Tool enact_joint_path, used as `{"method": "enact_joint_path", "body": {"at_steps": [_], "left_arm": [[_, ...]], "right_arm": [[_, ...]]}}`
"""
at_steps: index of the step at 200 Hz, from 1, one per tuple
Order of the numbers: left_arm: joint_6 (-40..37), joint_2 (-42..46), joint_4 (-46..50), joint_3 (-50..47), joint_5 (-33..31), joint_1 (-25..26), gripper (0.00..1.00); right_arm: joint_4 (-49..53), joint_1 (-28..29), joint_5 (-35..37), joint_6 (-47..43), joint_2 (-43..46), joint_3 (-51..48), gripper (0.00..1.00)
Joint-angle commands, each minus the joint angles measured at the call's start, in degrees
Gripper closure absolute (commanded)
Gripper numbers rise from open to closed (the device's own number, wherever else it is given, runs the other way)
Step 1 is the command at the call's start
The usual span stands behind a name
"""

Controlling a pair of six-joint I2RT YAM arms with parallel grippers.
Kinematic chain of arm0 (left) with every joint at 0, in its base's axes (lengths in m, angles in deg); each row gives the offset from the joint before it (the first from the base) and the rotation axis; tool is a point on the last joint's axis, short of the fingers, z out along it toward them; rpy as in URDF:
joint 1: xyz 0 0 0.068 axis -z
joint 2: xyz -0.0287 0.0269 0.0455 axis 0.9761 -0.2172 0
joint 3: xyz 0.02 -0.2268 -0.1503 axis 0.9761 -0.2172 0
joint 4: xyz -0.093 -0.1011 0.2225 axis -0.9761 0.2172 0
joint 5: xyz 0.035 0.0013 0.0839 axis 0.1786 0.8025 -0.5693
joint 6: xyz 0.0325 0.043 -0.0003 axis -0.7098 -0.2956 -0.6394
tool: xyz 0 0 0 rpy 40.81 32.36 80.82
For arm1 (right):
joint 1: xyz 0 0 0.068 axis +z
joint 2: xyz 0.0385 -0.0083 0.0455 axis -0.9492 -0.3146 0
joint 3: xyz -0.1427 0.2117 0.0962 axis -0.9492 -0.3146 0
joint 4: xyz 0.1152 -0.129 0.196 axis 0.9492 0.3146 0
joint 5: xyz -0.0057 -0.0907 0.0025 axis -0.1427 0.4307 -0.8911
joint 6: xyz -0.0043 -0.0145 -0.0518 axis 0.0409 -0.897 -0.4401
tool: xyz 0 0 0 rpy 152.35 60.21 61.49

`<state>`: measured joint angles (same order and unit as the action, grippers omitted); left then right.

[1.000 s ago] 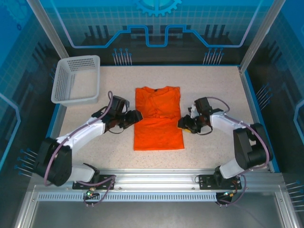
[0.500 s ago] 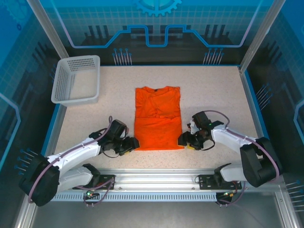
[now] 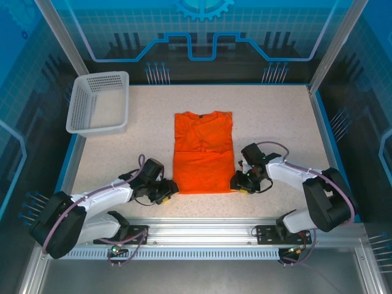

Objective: Fold and stack the t-shirts

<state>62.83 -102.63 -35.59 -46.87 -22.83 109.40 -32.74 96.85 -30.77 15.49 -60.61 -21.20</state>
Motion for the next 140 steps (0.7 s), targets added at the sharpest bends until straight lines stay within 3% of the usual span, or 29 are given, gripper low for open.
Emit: {"method": "enact_joint_path", "body": {"at_steps": [1, 55, 140], "left_arm": [[1.29, -3.86, -7.91, -1.04, -0.23, 0.28, 0.56], [3.44, -6.35, -11.69, -0.40, -0.75, -0.35, 0.66], [2.86, -5.84, -10.19, 1.85, 1.19, -0.35, 0.61]], "right_arm": [[-2.67, 0.56, 0.34, 0.18, -2.00, 1.53, 0.67], [-3.18, 0.59, 0.49, 0.19, -4.54, 2.41, 0.87], [-1.54, 0.38, 0.97, -0.60, -5.17, 3.54, 0.99]]}}
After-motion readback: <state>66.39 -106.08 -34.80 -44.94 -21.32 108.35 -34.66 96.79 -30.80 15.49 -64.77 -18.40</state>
